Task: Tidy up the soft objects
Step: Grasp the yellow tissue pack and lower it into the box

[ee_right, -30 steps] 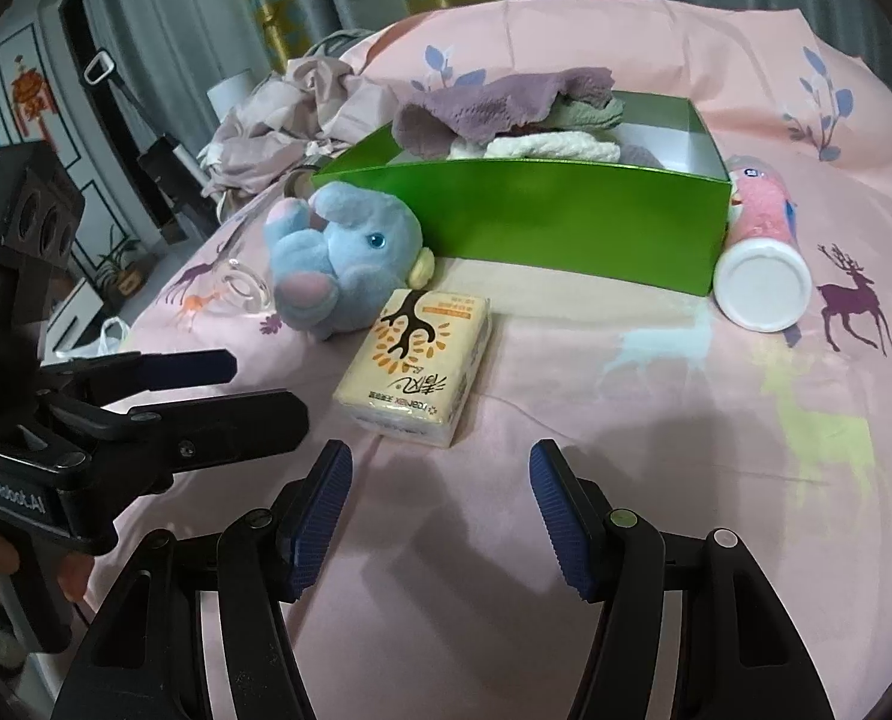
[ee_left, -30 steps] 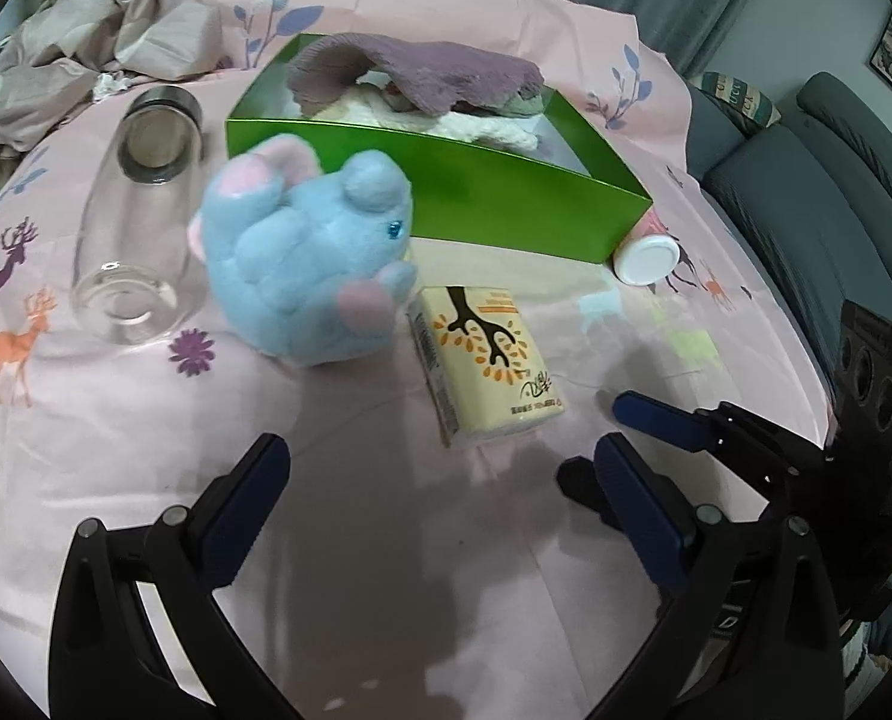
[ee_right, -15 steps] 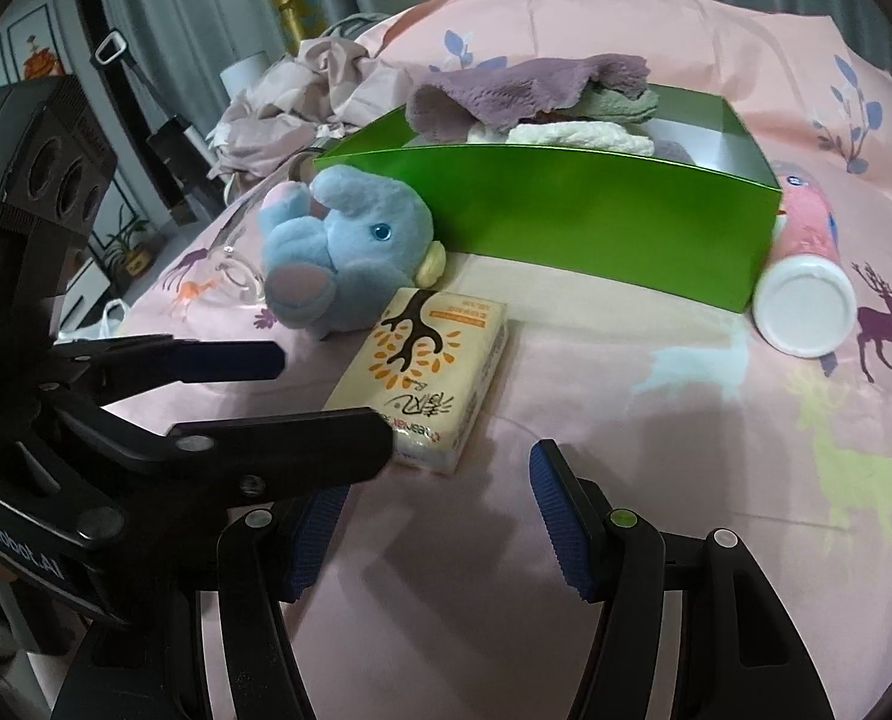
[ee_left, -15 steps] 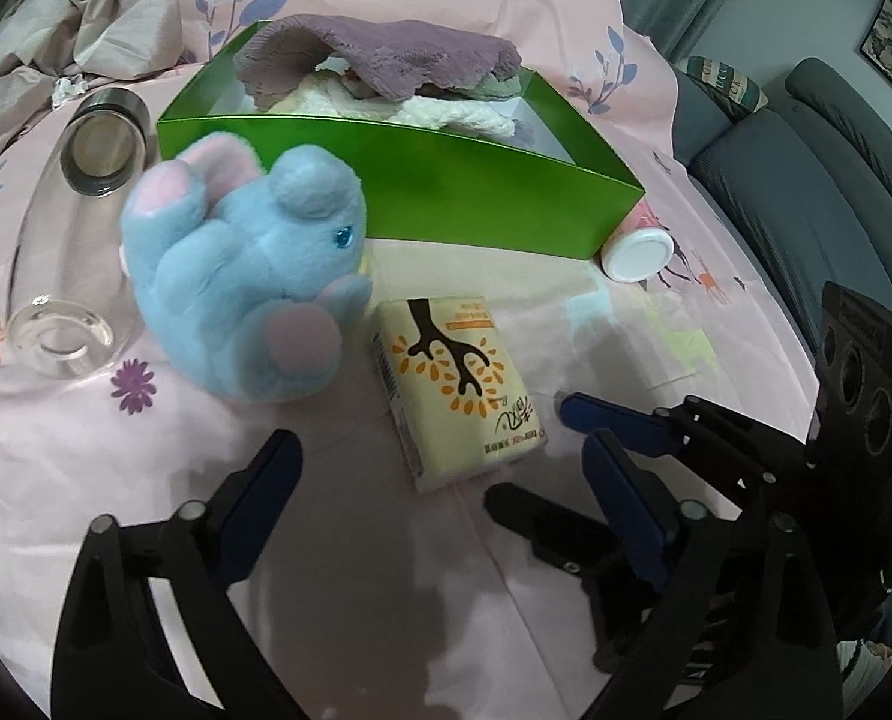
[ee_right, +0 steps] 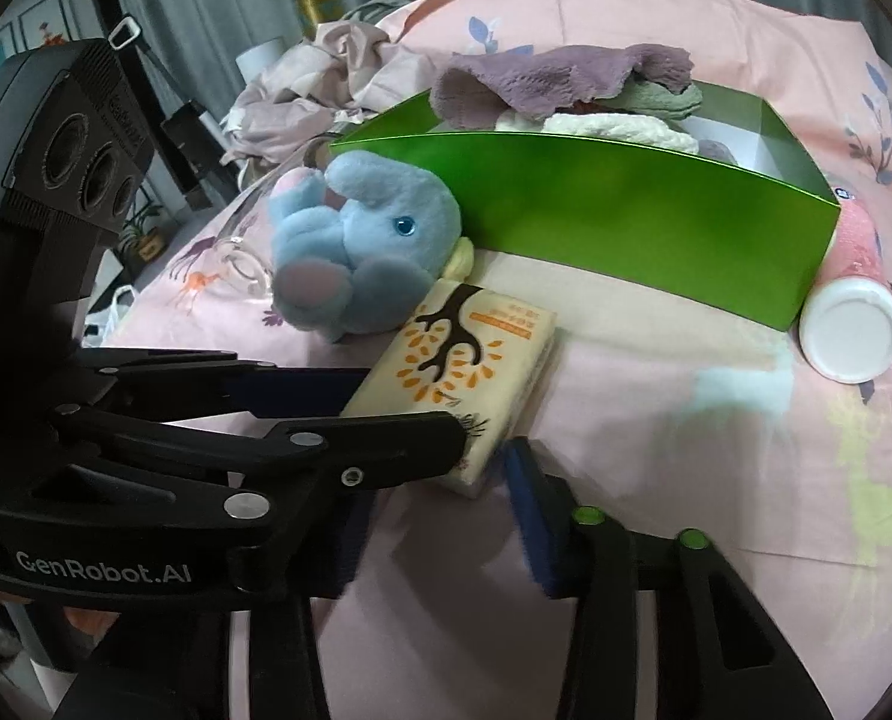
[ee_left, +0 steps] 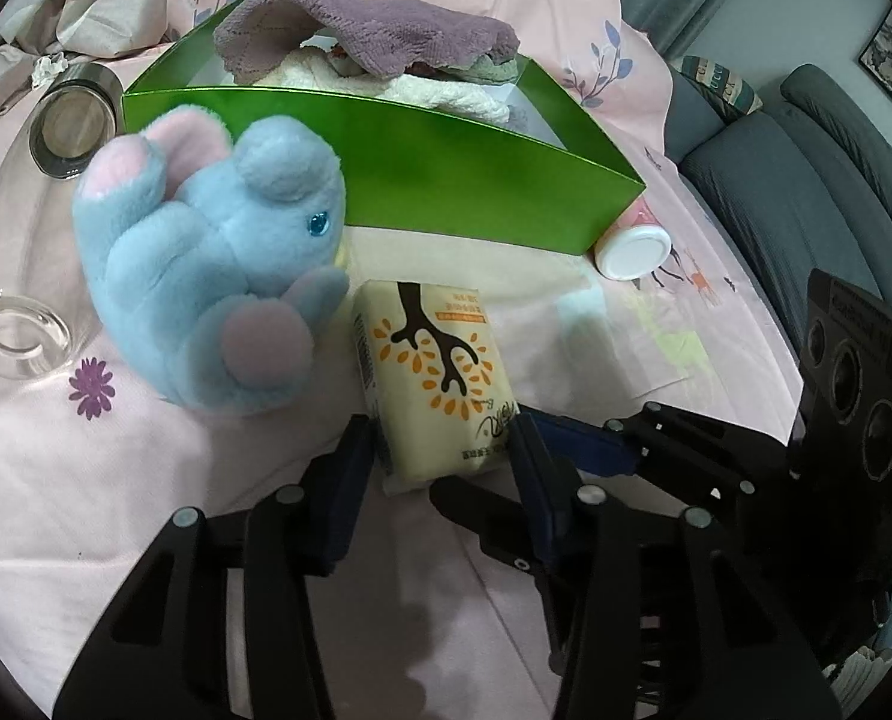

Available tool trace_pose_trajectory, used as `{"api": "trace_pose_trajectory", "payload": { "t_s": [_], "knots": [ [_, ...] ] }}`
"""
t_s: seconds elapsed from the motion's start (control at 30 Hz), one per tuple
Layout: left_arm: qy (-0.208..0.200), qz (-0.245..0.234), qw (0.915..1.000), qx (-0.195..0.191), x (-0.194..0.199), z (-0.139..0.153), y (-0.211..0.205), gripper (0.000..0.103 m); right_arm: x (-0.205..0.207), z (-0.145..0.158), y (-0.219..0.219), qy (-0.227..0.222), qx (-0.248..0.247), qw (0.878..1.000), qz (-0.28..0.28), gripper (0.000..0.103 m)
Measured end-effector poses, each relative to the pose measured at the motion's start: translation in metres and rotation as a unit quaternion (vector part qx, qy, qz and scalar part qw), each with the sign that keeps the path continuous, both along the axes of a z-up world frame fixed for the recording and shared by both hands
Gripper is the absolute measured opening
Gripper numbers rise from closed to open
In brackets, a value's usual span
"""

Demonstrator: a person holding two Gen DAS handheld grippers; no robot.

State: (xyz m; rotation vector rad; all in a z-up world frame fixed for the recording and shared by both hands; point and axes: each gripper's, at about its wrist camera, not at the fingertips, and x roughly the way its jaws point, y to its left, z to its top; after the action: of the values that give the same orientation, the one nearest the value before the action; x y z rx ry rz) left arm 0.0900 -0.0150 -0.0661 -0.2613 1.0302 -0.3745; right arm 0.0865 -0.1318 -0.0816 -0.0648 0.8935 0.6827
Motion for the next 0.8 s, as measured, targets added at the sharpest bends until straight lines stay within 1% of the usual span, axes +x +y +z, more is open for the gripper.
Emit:
{"api": "trace_pose_trajectory", "payload": {
  "t_s": [0.17, 0.4, 0.63, 0.8],
  "knots": [
    [-0.004, -0.003, 1.0, 0.004, -0.005, 0.004, -0.001, 0.044, -0.005, 0.002, 0.0, -0.008, -0.005, 1.0, 0.002, 0.039],
    [-0.015, -0.013, 0.9998, 0.003, -0.018, 0.018, -0.007, 0.044, -0.02, 0.011, -0.009, -0.019, 0.017, 1.0, -0.006, 0.039],
    [-0.048, -0.025, 0.9984, 0.016, -0.018, 0.041, -0.021, 0.044, -0.027, 0.031, -0.021, -0.048, 0.035, 0.998, -0.02, 0.039],
    [-0.083, -0.043, 0.9949, 0.037, 0.004, 0.065, -0.035, 0.044, -0.016, 0.051, -0.027, -0.083, 0.041, 0.995, -0.032, 0.039]
  ]
}}
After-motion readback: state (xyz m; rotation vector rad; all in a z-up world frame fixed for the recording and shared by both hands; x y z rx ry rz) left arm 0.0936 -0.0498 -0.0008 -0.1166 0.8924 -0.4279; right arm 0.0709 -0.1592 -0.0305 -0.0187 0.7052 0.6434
